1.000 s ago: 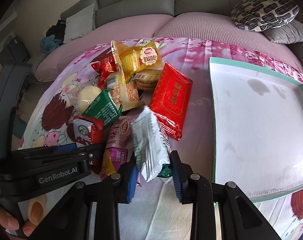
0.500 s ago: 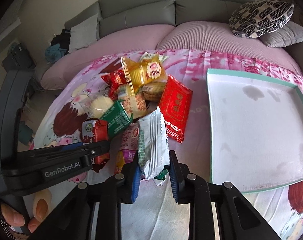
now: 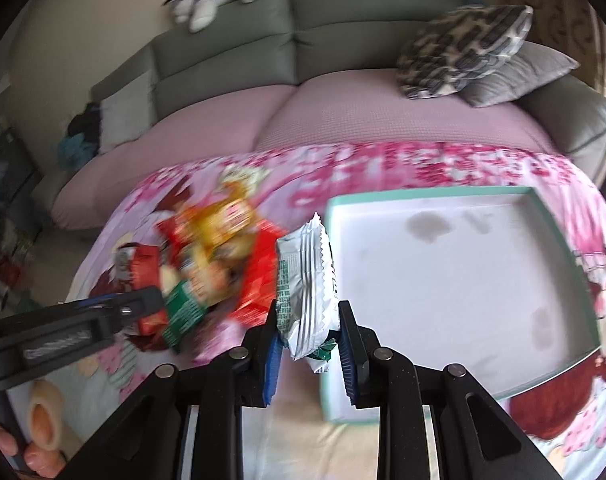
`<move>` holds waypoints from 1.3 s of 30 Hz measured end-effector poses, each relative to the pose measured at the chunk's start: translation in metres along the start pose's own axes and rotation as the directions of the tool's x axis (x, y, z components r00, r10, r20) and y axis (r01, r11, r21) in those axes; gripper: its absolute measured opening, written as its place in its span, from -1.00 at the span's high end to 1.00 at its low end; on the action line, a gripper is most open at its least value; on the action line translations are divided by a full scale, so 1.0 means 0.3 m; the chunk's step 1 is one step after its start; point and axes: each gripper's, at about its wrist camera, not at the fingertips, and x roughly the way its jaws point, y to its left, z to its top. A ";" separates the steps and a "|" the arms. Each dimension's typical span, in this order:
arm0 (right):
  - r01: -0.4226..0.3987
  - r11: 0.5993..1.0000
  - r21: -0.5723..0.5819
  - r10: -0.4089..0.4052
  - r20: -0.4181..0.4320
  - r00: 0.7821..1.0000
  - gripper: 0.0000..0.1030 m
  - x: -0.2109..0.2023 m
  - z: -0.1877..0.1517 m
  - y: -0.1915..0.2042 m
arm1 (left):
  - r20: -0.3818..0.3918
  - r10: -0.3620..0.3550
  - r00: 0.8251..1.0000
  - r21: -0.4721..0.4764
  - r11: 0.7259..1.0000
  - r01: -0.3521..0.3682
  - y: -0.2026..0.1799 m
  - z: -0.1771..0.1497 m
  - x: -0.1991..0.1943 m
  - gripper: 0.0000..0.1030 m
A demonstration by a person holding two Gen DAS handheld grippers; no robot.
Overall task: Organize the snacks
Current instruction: 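Carry both packs into the teal-rimmed tray and open both tools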
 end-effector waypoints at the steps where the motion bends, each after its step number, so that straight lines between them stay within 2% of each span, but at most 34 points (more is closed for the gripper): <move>1: 0.017 1.000 0.011 -0.017 0.001 1.000 0.48 0.002 0.018 -0.031 | -0.002 -0.010 1.000 0.013 1.000 0.010 -0.024 0.017 0.005 0.21; 5: 0.088 0.995 0.041 -0.088 -0.007 0.996 0.48 0.023 0.066 -0.140 | -0.017 -0.054 0.998 0.060 0.997 0.055 -0.122 0.073 0.041 0.21; 9: 0.147 0.986 0.078 -0.146 -0.025 0.989 0.48 0.049 0.109 -0.261 | -0.047 -0.071 0.996 0.113 0.991 0.076 -0.229 0.112 0.118 0.21; 17: 0.245 0.963 0.115 -0.237 -0.078 0.968 0.48 0.131 0.160 -0.471 | -0.109 -0.088 0.990 0.157 0.982 0.104 -0.377 0.136 0.288 0.21; 21: 0.272 0.955 0.115 -0.263 -0.091 0.961 0.48 0.163 0.177 -0.529 | -0.132 -0.089 0.987 0.169 0.979 0.111 -0.434 0.148 0.368 0.20; 26: 0.290 0.950 0.114 -0.278 -0.107 0.955 0.47 0.197 0.205 -0.567 | -0.126 -0.090 0.988 0.168 0.980 0.111 -0.462 0.163 0.407 0.20; 32: 0.287 0.952 0.108 -0.276 -0.107 0.955 0.43 0.186 0.214 -0.566 | -0.107 -0.094 0.990 0.172 0.979 0.112 -0.463 0.159 0.387 -0.14; 33: 0.285 0.952 0.110 -0.274 -0.107 0.956 0.40 0.180 0.211 -0.561 | -0.104 -0.089 0.991 0.167 0.980 0.105 -0.454 0.156 0.378 -0.18; 35: 0.277 0.955 0.107 -0.266 -0.104 0.958 0.19 0.166 0.202 -0.544 | -0.093 -0.080 0.993 0.153 0.984 0.093 -0.435 0.149 0.359 -0.36; 37: 0.273 0.957 0.097 -0.264 -0.093 0.960 -0.32 0.151 0.192 -0.521 | -0.070 -0.059 0.996 0.145 0.987 0.069 -0.411 0.139 0.329 -0.42; 39: 0.265 0.960 0.092 -0.258 -0.077 0.963 -0.34 0.133 0.180 -0.494 | -0.044 -0.030 0.999 0.141 0.989 0.036 -0.385 0.124 0.299 -0.52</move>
